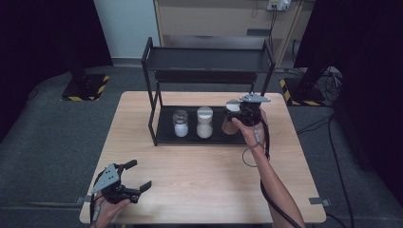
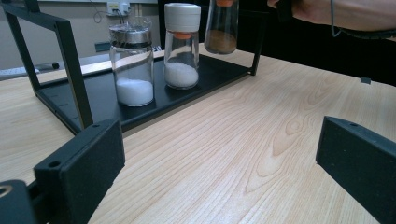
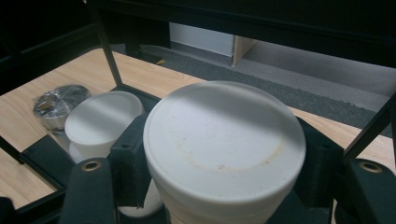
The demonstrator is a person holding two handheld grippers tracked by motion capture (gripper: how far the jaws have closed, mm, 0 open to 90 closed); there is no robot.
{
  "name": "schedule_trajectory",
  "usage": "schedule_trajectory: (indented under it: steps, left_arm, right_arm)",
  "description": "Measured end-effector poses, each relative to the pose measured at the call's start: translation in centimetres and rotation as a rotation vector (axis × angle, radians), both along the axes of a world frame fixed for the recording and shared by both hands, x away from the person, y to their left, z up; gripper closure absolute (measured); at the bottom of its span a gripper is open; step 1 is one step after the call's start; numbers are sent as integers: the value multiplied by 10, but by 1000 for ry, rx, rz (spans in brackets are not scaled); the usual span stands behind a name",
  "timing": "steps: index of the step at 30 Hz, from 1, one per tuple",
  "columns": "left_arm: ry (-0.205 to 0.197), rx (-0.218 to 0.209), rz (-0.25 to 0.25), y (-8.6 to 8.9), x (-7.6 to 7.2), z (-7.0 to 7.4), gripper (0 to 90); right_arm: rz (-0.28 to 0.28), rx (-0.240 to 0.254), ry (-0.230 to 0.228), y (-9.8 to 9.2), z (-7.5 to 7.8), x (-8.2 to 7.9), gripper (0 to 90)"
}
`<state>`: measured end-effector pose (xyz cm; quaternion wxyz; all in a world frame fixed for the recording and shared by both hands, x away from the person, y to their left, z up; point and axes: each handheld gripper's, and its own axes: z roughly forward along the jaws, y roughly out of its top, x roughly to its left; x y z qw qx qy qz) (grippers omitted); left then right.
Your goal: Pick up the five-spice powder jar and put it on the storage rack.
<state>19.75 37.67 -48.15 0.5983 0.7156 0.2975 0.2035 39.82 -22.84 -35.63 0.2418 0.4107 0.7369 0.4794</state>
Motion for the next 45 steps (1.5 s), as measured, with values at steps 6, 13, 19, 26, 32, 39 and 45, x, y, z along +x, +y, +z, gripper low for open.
schedule_trajectory:
  steps: [6, 13, 19, 26, 32, 39, 45]
  left_arm:
    - [0, -1, 0, 0, 0, 0, 0]
    - [0, 1, 0, 0, 0, 0, 0]
    - [0, 1, 0, 0, 0, 0, 0]
    - [-2, 2, -2, 0, 0, 0, 0]
    - [-2, 3, -2, 0, 0, 0, 0]
    - [-2, 4, -4, 0, 0, 0, 0]
    - [-2, 5, -4, 0, 0, 1, 0]
  right_arm:
    - [-6, -4, 0, 4, -9, 2, 339]
    - [-7, -26, 0, 12, -18, 4, 339]
    - [-13, -36, 9, 15, -25, 6, 339]
    - [-21, -51, 18, 16, -31, 7, 339]
    - [-22, -64, 25, 18, -33, 7, 339]
    - [-23, -66, 15, 18, -35, 5, 335]
    - [-14, -81, 4, 18, -35, 4, 332]
